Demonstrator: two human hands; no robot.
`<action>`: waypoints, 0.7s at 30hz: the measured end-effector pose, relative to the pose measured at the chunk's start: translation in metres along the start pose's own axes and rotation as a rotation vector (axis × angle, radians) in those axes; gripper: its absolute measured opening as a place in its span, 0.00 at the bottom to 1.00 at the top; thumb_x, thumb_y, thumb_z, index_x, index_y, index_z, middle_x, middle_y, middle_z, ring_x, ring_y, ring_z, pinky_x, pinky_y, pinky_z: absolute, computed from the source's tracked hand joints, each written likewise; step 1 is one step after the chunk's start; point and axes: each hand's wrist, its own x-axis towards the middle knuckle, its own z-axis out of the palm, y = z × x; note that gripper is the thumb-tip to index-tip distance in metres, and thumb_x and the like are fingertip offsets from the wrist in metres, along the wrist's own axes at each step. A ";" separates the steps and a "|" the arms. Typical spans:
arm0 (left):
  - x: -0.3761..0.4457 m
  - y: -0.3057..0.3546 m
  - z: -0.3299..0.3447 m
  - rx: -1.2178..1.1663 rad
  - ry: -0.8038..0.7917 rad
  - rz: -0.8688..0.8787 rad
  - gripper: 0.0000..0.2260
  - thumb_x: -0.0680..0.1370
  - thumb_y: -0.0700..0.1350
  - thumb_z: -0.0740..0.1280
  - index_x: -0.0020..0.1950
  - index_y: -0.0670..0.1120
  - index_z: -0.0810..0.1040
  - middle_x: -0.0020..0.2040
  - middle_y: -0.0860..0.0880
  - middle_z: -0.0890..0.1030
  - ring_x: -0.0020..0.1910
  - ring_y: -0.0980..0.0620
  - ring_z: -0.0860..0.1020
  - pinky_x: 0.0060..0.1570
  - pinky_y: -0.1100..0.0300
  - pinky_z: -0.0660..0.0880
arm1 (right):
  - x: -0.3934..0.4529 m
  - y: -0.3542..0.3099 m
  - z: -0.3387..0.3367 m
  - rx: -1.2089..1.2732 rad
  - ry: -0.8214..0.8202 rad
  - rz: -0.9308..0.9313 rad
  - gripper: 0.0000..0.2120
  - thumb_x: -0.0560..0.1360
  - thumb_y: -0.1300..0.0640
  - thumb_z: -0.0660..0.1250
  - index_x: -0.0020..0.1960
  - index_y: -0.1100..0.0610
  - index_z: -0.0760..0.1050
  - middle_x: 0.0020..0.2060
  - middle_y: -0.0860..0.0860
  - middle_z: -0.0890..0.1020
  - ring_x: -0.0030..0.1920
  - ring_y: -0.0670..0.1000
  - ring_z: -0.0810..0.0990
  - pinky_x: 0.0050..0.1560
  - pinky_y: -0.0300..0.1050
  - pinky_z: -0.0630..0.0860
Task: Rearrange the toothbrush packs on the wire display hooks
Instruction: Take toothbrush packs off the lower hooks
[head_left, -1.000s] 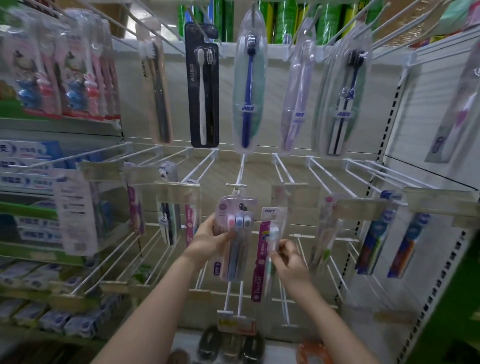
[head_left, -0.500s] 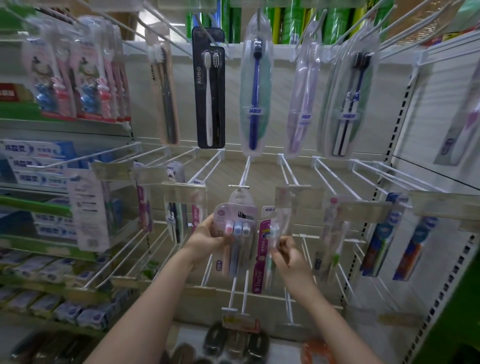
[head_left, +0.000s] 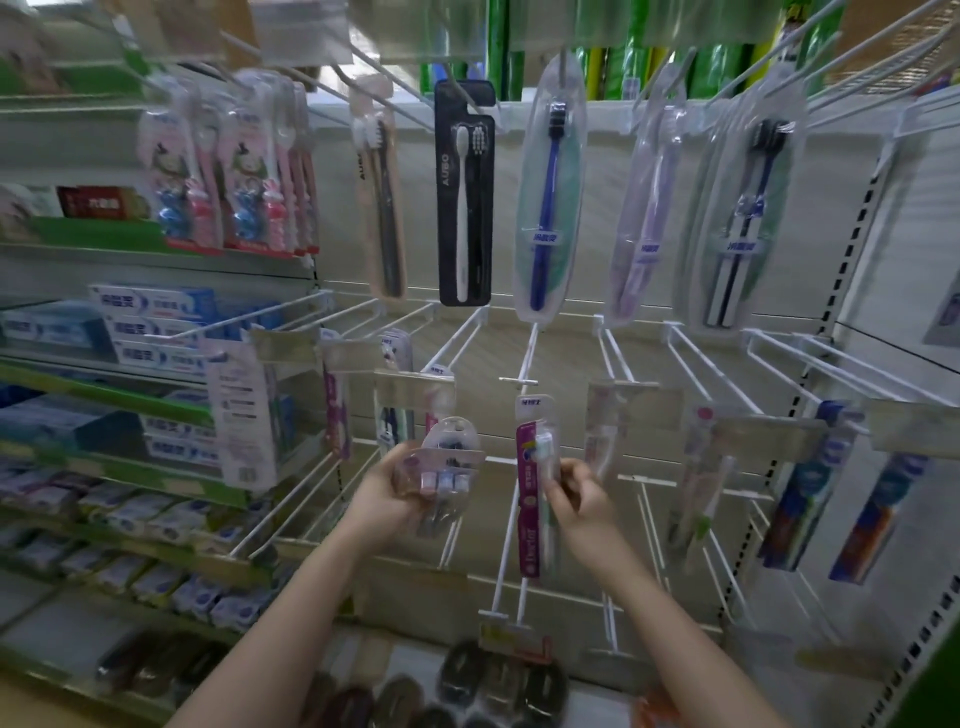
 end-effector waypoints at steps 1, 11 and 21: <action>-0.003 0.003 -0.004 -0.001 0.005 0.000 0.20 0.72 0.29 0.69 0.58 0.48 0.73 0.51 0.49 0.80 0.50 0.54 0.80 0.43 0.68 0.78 | 0.002 -0.002 0.003 -0.014 -0.007 -0.003 0.04 0.79 0.49 0.59 0.45 0.46 0.70 0.42 0.45 0.80 0.45 0.48 0.79 0.44 0.39 0.75; -0.009 0.005 -0.012 0.038 0.028 0.004 0.20 0.71 0.34 0.72 0.59 0.50 0.74 0.55 0.50 0.81 0.55 0.54 0.80 0.48 0.62 0.79 | 0.007 -0.015 0.016 -0.191 0.062 0.005 0.11 0.81 0.47 0.55 0.60 0.49 0.70 0.36 0.39 0.75 0.36 0.38 0.75 0.37 0.38 0.72; -0.006 0.018 -0.001 0.034 -0.055 0.025 0.18 0.72 0.31 0.70 0.56 0.48 0.74 0.50 0.51 0.81 0.49 0.62 0.79 0.40 0.72 0.76 | 0.025 -0.011 0.020 -0.286 0.042 0.087 0.16 0.81 0.48 0.54 0.64 0.53 0.69 0.48 0.50 0.80 0.46 0.52 0.79 0.50 0.53 0.77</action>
